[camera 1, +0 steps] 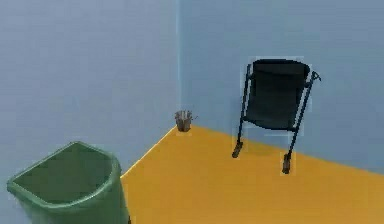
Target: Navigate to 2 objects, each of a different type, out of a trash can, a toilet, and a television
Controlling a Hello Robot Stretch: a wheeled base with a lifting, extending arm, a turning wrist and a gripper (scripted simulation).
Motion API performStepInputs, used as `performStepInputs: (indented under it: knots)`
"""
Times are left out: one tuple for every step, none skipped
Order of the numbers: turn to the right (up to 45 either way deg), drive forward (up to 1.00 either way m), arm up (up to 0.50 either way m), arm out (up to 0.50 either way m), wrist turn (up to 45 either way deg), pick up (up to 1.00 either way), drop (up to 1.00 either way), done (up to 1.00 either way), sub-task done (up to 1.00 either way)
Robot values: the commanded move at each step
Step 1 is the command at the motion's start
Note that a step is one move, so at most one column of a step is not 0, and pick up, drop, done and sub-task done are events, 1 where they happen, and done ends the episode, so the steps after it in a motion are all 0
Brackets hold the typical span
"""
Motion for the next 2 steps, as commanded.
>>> performStepInputs:
  knots:
    - [27.0, 0.0, 0.0, 0.0, 0.0, 0.0, 0.0, 0.0, 0.0]
    - [0.0, 0.05, 0.0, 0.0, 0.0, 0.0, 0.0, 0.0, 0.0]
